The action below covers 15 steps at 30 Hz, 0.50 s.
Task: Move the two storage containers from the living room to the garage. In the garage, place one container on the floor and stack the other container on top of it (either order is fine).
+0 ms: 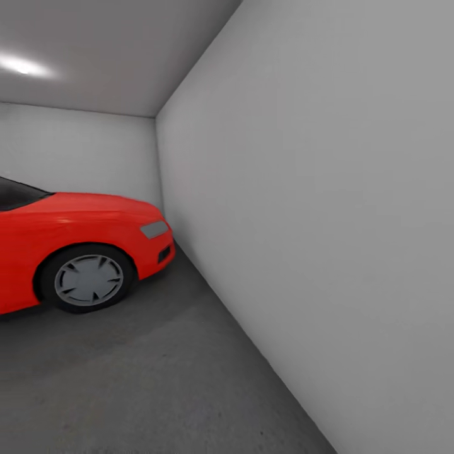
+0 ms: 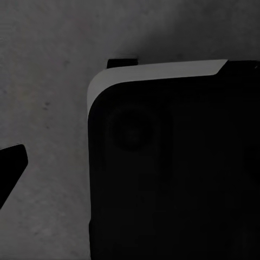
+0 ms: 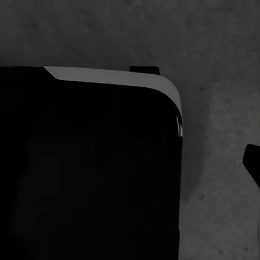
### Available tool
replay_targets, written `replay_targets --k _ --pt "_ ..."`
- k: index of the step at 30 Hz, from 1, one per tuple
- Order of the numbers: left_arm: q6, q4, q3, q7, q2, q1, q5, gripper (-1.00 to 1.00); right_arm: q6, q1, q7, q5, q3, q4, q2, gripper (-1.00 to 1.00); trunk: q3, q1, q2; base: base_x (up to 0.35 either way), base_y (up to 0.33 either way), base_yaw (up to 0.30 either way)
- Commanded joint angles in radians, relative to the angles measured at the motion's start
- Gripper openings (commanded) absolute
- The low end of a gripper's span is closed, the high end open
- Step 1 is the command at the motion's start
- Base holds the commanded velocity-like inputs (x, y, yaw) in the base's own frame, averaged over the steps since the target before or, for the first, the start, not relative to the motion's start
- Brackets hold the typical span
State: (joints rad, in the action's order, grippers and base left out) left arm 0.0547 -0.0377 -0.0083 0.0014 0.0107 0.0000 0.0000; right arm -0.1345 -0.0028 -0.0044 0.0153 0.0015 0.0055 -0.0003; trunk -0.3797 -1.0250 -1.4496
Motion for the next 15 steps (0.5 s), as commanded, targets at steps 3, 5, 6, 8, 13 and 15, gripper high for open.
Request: replay_targets --k 3,5,6,8,13,15 --pt "0.002 -0.001 -0.001 0.000 0.000 0.000 0.000 1.00 -0.004 0.000 -0.001 0.002 0.000 0.001 0.000 1.00 0.000 0.000 0.000 0.000 0.000 0.273" --pt "0.002 -0.001 -0.001 0.000 0.000 0.000 0.000 1.00 -0.004 0.000 -0.001 0.002 0.000 0.001 0.001 1.00 0.001 0.000 0.000 0.000 0.000 0.274" --pt "0.002 -0.001 -0.001 0.000 0.000 0.000 0.000 1.00 -0.004 0.000 -0.001 0.002 0.000 0.001 0.001 1.00 0.001 0.000 0.000 0.000 0.000 0.274" --pt "0.002 -0.001 -0.001 0.000 0.000 0.000 0.000 1.00 -0.004 0.000 -0.001 0.002 0.000 0.001 0.002 1.00 0.001 0.000 0.000 0.000 0.000 0.275" --pt "0.001 -0.001 -0.001 0.000 0.000 0.000 0.000 1.00 -0.004 0.000 -0.001 0.002 0.000 0.001 0.001 1.00 0.001 0.000 0.000 0.000 0.000 0.276" --pt "0.002 -0.001 -0.001 0.000 0.000 0.000 0.000 1.00 -0.004 0.000 -0.001 0.002 0.000 0.001 0.000 1.00 0.001 0.000 0.000 0.000 0.000 0.276"
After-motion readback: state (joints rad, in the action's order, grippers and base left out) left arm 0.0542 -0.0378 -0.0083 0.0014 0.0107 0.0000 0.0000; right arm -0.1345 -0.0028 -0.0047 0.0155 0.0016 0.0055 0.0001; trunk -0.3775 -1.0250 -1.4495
